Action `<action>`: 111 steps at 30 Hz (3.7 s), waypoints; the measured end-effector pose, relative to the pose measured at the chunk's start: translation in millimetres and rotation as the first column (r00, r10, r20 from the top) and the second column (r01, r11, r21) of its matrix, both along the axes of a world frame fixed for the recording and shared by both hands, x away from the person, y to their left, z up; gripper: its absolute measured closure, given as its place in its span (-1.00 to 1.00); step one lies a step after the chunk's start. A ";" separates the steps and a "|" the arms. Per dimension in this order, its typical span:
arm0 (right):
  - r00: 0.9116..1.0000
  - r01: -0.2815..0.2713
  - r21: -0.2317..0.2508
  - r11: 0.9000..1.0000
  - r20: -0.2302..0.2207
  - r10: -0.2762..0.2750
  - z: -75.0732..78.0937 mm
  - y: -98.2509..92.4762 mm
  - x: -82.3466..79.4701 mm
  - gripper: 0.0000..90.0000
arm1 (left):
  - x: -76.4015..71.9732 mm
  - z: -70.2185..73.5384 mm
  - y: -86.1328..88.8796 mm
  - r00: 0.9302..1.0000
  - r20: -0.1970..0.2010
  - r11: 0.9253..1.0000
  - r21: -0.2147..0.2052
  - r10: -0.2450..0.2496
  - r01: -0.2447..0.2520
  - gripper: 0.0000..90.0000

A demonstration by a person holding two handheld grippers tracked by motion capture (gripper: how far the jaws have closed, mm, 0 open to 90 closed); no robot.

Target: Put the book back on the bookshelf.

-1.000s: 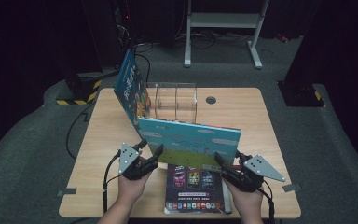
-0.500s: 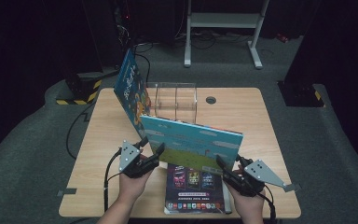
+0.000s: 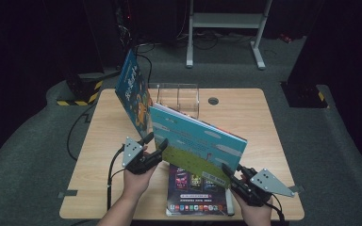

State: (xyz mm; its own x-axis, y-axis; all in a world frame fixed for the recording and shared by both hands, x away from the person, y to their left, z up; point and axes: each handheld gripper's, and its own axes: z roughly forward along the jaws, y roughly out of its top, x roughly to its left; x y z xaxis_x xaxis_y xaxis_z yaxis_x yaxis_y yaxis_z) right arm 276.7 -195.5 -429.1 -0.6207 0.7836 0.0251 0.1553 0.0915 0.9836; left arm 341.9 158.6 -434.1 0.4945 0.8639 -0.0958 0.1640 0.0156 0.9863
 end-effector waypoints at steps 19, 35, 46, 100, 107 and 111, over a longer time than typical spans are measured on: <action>0.998 -0.033 0.064 0.997 -0.046 0.036 5.2 8.2 -7.3 0.76 | -3.4 -1.5 -8.4 0.997 -0.030 0.997 0.037 -0.067 0.068 -0.10; 0.998 -0.041 0.089 0.995 -0.041 0.045 14.3 29.6 -0.9 0.81 | -14.6 -8.7 2.2 0.997 -0.052 0.995 0.074 -0.056 0.060 -0.10; 0.999 -0.053 0.037 0.998 -0.003 0.053 17.5 55.0 2.4 0.81 | -21.4 -12.1 18.6 0.997 -0.067 0.996 0.085 -0.023 0.028 -0.10; 0.998 -0.023 -0.026 0.999 0.062 0.025 1.2 110.0 -13.3 0.80 | -70.4 38.5 -13.7 0.976 0.011 0.975 0.038 -0.219 0.218 -0.41; 0.997 -0.024 -0.039 0.999 0.070 0.027 0.5 114.2 -16.8 0.80 | -69.5 39.7 -16.3 0.968 -0.005 0.968 0.017 -0.252 0.252 -0.44; 0.997 -0.022 -0.039 0.999 0.073 0.025 0.1 115.0 -17.4 0.80 | -69.2 40.3 -17.1 0.966 -0.006 0.966 0.004 -0.259 0.259 -0.45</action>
